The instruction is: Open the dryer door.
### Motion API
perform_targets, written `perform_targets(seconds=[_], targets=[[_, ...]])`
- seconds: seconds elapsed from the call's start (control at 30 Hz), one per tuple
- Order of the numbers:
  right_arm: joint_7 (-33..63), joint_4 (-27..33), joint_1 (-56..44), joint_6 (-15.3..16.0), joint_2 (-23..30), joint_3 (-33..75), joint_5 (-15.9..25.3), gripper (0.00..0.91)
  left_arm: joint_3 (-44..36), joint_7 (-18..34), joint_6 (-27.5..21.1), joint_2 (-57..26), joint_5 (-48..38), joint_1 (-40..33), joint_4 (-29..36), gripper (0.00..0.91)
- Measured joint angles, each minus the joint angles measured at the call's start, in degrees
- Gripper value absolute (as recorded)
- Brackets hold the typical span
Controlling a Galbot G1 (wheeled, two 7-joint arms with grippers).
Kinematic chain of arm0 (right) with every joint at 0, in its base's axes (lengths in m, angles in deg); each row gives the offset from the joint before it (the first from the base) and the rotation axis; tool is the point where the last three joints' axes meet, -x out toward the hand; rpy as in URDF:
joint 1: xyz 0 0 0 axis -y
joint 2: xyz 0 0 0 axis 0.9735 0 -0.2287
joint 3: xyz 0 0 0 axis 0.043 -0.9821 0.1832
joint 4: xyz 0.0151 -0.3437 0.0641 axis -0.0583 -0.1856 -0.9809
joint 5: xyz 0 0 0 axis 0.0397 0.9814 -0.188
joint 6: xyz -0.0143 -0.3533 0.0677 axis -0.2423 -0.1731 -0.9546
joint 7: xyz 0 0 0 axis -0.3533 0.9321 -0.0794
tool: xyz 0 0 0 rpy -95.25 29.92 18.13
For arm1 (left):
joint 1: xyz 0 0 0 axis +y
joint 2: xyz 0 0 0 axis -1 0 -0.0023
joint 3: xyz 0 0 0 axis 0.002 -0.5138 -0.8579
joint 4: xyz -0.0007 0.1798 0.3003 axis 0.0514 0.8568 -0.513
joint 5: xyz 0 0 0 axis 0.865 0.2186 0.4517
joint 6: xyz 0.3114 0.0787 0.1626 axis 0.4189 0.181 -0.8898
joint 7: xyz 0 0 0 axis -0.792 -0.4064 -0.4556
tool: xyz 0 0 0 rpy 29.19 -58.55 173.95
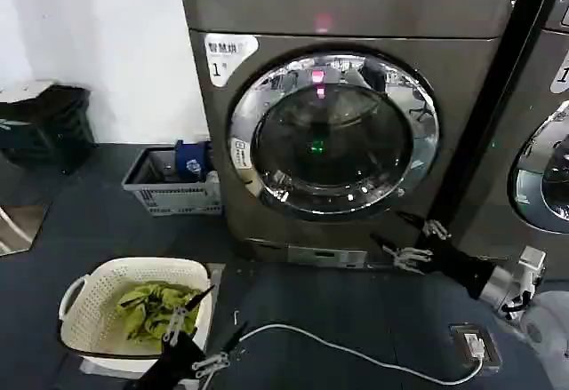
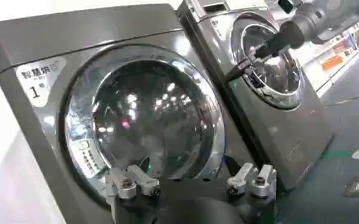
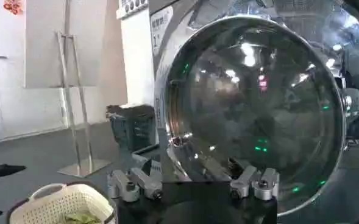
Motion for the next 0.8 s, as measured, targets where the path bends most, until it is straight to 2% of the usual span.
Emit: perform_targets(seconds=[0.13, 0.4, 0.8], targets=[[3.21, 0.76, 1.39, -3.58, 0.04, -1.52, 1.61, 0.907, 0.08, 0.01, -0.01, 0.04, 0.07, -0.02, 0.03, 0.907], [7.64, 3.65, 6.85, -8.17, 0.81, -7.12, 5.59, 0.907, 0.47, 0.02, -0.24, 0.45, 0.35, 0.55, 0.76, 0.907], [12.12, 10.17, 17.08, -10.16, 3.46, -18.22, 8.31, 0.907, 0.93, 0.00, -0.43, 1.47, 0.67, 1.08, 1.42, 0.907]])
